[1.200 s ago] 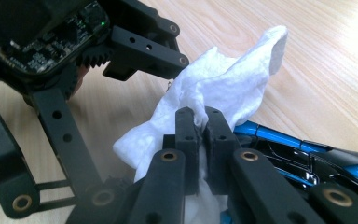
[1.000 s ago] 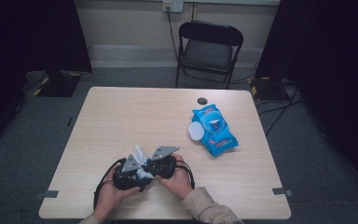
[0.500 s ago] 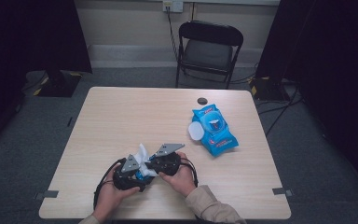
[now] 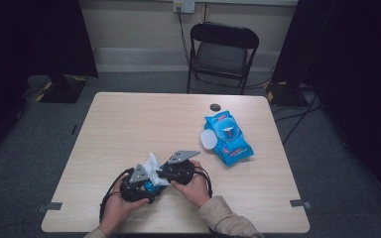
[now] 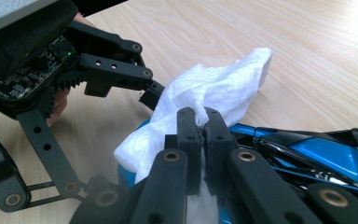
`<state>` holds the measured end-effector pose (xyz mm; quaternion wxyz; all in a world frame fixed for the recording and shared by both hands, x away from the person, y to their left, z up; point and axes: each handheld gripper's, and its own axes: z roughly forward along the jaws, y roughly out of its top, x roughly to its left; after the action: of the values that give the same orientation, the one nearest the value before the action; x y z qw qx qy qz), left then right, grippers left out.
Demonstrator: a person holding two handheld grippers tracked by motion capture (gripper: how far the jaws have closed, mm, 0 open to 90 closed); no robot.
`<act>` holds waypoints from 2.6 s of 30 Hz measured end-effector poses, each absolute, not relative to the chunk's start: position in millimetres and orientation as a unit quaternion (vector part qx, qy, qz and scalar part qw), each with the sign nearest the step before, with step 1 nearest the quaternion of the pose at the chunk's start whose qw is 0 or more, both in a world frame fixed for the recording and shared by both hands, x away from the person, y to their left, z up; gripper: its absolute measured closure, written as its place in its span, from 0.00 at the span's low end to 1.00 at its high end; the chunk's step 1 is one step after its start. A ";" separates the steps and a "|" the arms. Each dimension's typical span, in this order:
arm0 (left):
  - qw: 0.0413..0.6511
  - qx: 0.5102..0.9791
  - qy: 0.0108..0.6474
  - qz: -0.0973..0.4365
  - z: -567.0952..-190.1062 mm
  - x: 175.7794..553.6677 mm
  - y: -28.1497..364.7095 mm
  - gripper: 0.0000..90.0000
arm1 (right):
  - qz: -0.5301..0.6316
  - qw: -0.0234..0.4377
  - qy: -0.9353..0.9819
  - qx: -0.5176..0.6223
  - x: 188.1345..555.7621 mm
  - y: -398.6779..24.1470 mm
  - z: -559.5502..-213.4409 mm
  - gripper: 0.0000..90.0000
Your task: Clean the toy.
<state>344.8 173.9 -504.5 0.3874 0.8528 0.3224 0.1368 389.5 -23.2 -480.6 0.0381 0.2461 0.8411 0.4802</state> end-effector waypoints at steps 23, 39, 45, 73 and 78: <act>0.388 0.852 0.323 0.137 -504.5 344.7 173.8 0.28 | 0.453 0.096 0.837 0.293 418.3 -41.4 -479.6 0.98; 0.388 0.852 0.323 0.137 -504.5 344.8 173.9 0.28 | 0.446 0.113 0.835 0.303 424.3 -51.9 -479.0 0.98; 0.388 0.852 0.323 0.137 -504.5 344.7 173.8 0.29 | 0.456 0.111 0.827 0.310 424.9 -60.5 -474.8 0.98; 0.387 0.853 0.323 0.137 -504.5 344.8 173.9 0.28 | 0.508 0.066 0.822 0.250 384.8 -57.1 -453.9 0.98; 0.388 0.852 0.323 0.137 -504.5 344.8 173.8 0.28 | 0.504 0.045 0.830 0.233 376.8 -44.7 -464.4 0.98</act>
<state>344.8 173.8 -504.5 0.3878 0.8525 0.3228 0.1367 376.8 -44.7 -464.4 0.0455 0.2328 0.8303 0.5042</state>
